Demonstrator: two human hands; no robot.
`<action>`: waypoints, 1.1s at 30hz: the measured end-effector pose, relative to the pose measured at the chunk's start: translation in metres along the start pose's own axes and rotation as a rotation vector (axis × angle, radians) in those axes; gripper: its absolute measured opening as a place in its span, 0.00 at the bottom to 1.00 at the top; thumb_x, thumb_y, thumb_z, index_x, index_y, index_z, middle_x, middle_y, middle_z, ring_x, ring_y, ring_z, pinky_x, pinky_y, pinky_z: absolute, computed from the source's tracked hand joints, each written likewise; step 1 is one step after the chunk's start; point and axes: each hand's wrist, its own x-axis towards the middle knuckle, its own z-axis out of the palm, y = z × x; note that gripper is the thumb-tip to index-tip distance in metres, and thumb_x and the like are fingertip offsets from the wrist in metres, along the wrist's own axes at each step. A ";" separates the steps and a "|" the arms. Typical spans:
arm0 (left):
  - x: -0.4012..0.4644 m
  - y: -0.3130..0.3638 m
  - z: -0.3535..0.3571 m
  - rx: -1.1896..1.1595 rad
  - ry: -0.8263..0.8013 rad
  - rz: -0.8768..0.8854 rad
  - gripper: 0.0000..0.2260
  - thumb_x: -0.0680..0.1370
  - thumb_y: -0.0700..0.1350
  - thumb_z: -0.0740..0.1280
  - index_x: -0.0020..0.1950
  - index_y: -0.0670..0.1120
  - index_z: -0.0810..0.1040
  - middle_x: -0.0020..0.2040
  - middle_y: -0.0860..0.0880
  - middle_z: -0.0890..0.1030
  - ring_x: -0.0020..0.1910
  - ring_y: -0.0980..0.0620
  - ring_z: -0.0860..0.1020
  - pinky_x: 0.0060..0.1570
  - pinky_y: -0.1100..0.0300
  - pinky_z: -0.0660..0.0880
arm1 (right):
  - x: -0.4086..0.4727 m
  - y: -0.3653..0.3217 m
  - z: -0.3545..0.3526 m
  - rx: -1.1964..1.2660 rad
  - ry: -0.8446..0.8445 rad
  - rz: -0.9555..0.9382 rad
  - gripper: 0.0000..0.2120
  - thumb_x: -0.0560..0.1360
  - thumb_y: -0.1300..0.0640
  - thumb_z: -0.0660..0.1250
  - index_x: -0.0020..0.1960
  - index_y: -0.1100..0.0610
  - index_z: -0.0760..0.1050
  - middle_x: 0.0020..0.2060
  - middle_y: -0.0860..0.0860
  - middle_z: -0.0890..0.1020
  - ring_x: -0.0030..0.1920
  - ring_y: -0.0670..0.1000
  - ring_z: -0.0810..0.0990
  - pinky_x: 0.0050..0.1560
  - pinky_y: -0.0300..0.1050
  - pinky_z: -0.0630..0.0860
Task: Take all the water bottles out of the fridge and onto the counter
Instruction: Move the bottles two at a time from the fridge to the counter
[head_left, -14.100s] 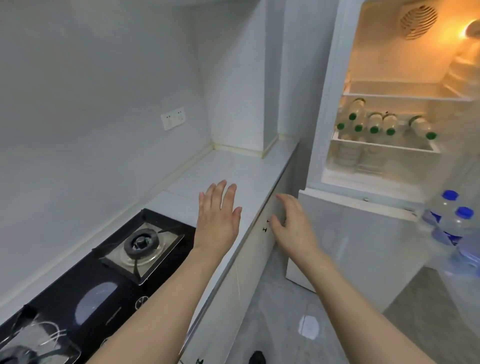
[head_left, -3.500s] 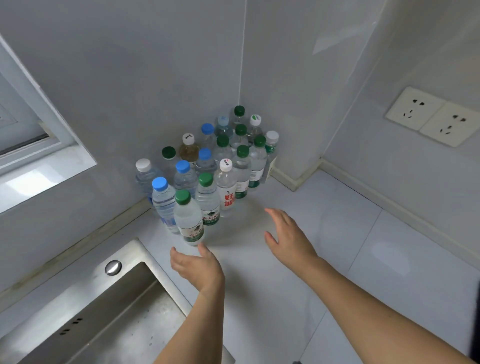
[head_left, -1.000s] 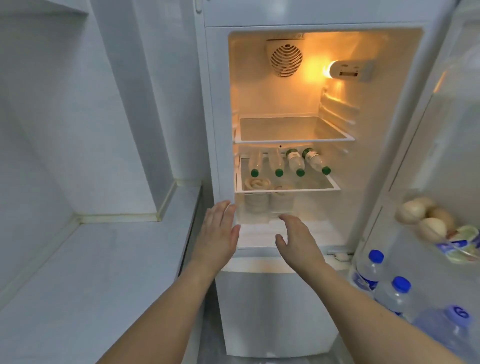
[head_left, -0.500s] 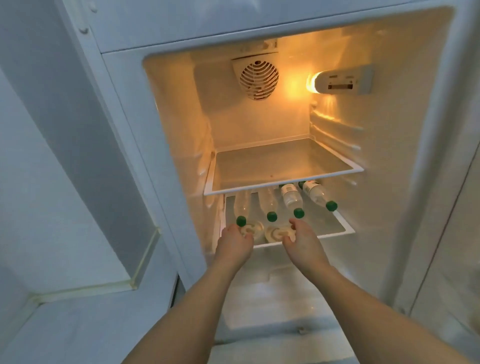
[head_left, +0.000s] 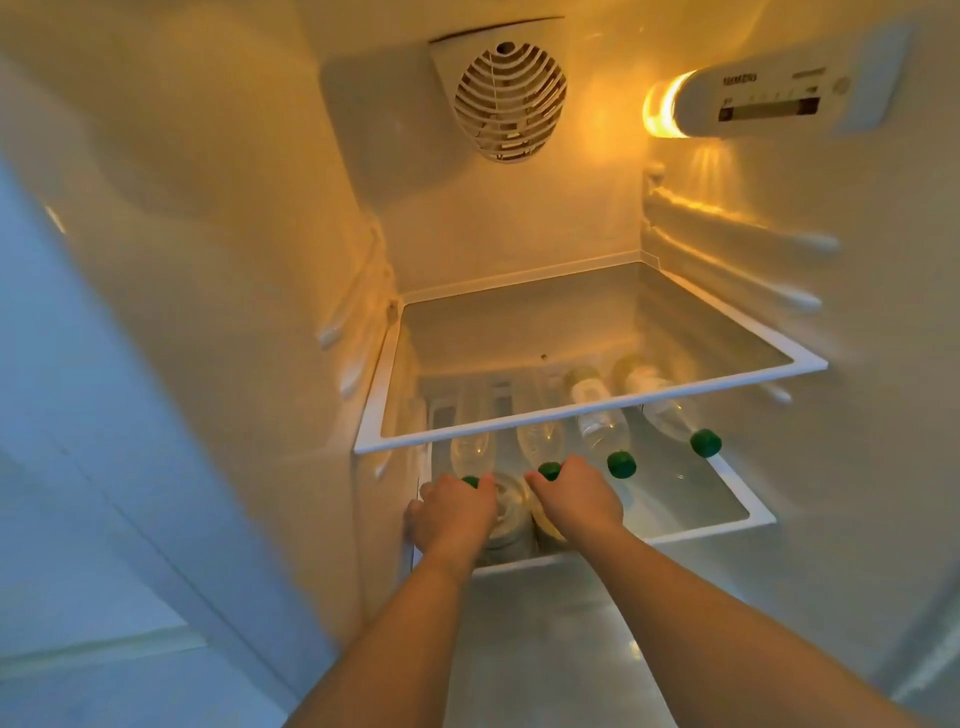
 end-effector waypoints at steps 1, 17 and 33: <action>0.002 0.001 0.002 0.010 0.014 0.004 0.27 0.79 0.64 0.54 0.67 0.46 0.72 0.65 0.44 0.73 0.64 0.42 0.71 0.62 0.49 0.68 | 0.002 -0.001 0.003 -0.014 0.023 0.012 0.19 0.75 0.38 0.62 0.52 0.53 0.71 0.48 0.52 0.79 0.49 0.55 0.80 0.47 0.49 0.77; -0.070 -0.012 -0.018 -0.323 -0.018 0.060 0.14 0.76 0.58 0.62 0.47 0.48 0.76 0.43 0.49 0.78 0.42 0.49 0.77 0.42 0.57 0.73 | -0.045 0.026 -0.026 0.380 0.193 0.022 0.10 0.79 0.50 0.62 0.49 0.58 0.70 0.40 0.54 0.76 0.42 0.55 0.77 0.43 0.48 0.74; -0.132 0.004 -0.070 -0.646 0.461 0.433 0.09 0.76 0.52 0.68 0.48 0.49 0.71 0.37 0.53 0.74 0.35 0.54 0.73 0.32 0.67 0.65 | -0.103 0.003 -0.083 0.869 0.473 -0.423 0.18 0.79 0.46 0.59 0.63 0.55 0.64 0.49 0.45 0.74 0.51 0.47 0.74 0.55 0.42 0.71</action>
